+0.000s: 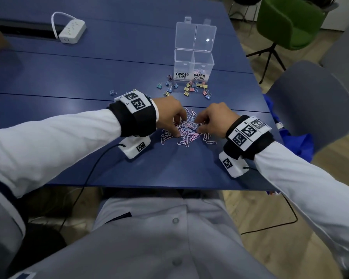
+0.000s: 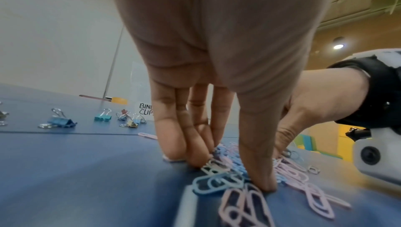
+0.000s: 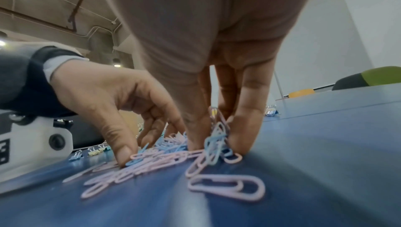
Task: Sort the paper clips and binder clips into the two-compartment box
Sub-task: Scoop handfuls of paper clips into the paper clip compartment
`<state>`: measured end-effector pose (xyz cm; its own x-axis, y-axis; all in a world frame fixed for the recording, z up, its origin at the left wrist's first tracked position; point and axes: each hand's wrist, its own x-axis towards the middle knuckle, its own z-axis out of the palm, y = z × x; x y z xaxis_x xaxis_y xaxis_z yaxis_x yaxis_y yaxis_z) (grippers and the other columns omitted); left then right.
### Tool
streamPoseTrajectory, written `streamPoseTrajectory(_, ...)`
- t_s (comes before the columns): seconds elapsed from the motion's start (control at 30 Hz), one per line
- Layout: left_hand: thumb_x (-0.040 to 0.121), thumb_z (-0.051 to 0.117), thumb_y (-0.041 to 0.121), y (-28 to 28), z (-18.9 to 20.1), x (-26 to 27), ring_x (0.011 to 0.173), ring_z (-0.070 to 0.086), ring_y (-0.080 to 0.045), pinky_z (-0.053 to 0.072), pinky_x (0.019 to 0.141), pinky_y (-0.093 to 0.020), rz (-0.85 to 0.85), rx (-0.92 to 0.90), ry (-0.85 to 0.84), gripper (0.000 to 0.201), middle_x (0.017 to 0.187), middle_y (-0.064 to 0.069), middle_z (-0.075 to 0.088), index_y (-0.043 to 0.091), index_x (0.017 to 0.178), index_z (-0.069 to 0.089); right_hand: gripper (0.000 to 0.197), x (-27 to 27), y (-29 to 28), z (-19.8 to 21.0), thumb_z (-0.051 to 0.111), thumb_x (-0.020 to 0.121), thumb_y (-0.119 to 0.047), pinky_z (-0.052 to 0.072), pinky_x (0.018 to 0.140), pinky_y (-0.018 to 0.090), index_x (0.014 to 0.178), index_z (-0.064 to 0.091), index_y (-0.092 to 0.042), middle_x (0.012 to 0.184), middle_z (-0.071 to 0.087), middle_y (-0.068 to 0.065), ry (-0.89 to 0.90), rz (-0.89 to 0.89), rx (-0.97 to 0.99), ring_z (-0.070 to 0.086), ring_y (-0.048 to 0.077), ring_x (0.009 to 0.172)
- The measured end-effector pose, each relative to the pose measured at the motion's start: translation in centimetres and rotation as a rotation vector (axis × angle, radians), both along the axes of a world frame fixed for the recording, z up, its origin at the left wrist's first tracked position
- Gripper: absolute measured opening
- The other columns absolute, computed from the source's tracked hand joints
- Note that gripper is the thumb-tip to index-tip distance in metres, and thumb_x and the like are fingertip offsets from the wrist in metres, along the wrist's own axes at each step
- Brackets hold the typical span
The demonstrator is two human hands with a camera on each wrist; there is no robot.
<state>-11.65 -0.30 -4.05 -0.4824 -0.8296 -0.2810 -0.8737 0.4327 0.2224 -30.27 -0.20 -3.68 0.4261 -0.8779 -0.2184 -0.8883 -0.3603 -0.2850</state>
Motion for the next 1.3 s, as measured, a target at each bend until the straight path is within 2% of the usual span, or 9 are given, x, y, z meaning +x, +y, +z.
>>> streamPoseTrajectory(0.2,0.074,0.073,0.053,-0.1,-0.2,0.4,0.075,0.053,-0.01,0.042,0.075,-0.02,-0.015,-0.045,0.065,0.064,0.109,0.003,0.066,0.021,0.128,0.057,0.026,-0.6,-0.5,0.1,0.079,0.077,-0.025,0.045,0.075,0.02,0.103,0.075,-0.021,0.087,0.069,0.0,-0.104,-0.059,-0.007,0.06,0.012,0.081)
streamPoseTrajectory(0.37,0.076,0.069,0.055,-0.1,-0.2,-0.5,0.071,0.047,-0.007,0.043,0.074,-0.022,-0.098,-0.116,0.014,0.05,0.104,0.004,0.065,0.027,0.117,0.064,0.023,-1.0,-1.5,1.0,0.08,0.076,-0.02,0.048,0.07,0.02,0.099,0.076,-0.019,0.076,0.067,0.0,-0.189,-0.101,0.003,0.063,0.012,0.064)
streamPoseTrajectory(0.5,0.082,0.067,0.043,-0.6,-0.1,-1.1,0.085,0.062,-0.015,0.046,0.074,-0.023,-0.122,-0.146,-0.006,0.028,0.095,0.004,0.07,0.026,0.105,0.071,0.019,-1.5,-2.4,1.9,0.082,0.074,-0.016,0.054,0.064,0.012,0.092,0.077,-0.017,0.075,0.073,0.005,-0.282,-0.14,0.022,0.07,0.018,0.063)
streamPoseTrajectory(0.6,0.086,0.066,0.03,-1.0,0.1,-1.2,0.088,0.065,-0.015,0.047,0.077,-0.022,-0.119,-0.153,0.033,0.02,0.095,0.004,0.073,0.024,0.104,0.074,0.018,-2.0,-3.2,2.5,0.082,0.073,-0.014,0.055,0.063,0.012,0.091,0.078,-0.015,0.071,0.073,0.002,-0.361,-0.184,0.036,0.067,0.011,0.054)
streamPoseTrajectory(0.83,0.084,0.07,0.029,-1.8,0.4,0.2,0.076,0.067,-0.012,0.054,0.078,-0.027,-0.034,-0.102,0.188,0.018,0.09,0.003,0.076,0.02,0.098,0.076,0.021,-1.8,-4.8,3.5,0.082,0.073,-0.013,0.06,0.073,0.025,0.093,0.077,-0.011,0.073,0.073,0.008,-0.498,-0.234,0.09,0.07,0.021,0.065)
streamPoseTrajectory(0.97,0.085,0.069,0.029,-2.5,1.2,1.0,0.074,0.067,-0.012,0.054,0.078,-0.028,0.017,-0.12,0.234,0.019,0.086,0.002,0.076,0.019,0.099,0.076,0.024,-1.2,-7.2,4.6,0.077,0.074,0.002,0.061,0.063,0.026,0.098,0.071,0.002,0.054,0.069,-0.004,-0.7,-0.308,0.134,0.066,0.009,0.052)
streamPoseTrajectory(1.07,0.085,0.069,0.029,-3.4,1.9,1.5,0.073,0.068,-0.012,0.053,0.077,-0.023,0.061,-0.122,0.268,0.017,0.081,0.002,0.075,0.02,0.098,0.075,0.025,-0.6,-9.9,5.9,0.077,0.073,0.003,0.061,0.063,0.027,0.097,0.07,0.003,0.056,0.069,-0.002,-0.782,-0.35,0.116,0.065,0.01,0.052)
streamPoseTrajectory(1.23,0.084,0.07,0.03,-5.7,3.5,2.3,0.071,0.07,-0.014,0.052,0.075,-0.02,0.177,-0.176,0.343,0.016,0.075,0.0,0.074,0.019,0.095,0.076,0.024,0.3,-15.5,7.4,0.078,0.073,0.003,0.061,0.063,0.029,0.095,0.07,0.004,0.059,0.069,0.004,-0.735,-0.446,0.03,0.063,0.016,0.051)
streamPoseTrajectory(1.3,0.084,0.07,0.03,-6.9,4.2,2.6,0.07,0.069,-0.013,0.051,0.074,-0.019,0.222,-0.21,0.361,0.018,0.078,-0.001,0.075,0.019,0.097,0.076,0.016,0.5,-17.7,7.2,0.082,0.07,-0.002,0.061,0.07,0.036,0.083,0.073,-0.004,0.071,0.071,0.01,-0.655,-0.473,0.018,0.067,0.023,0.06)
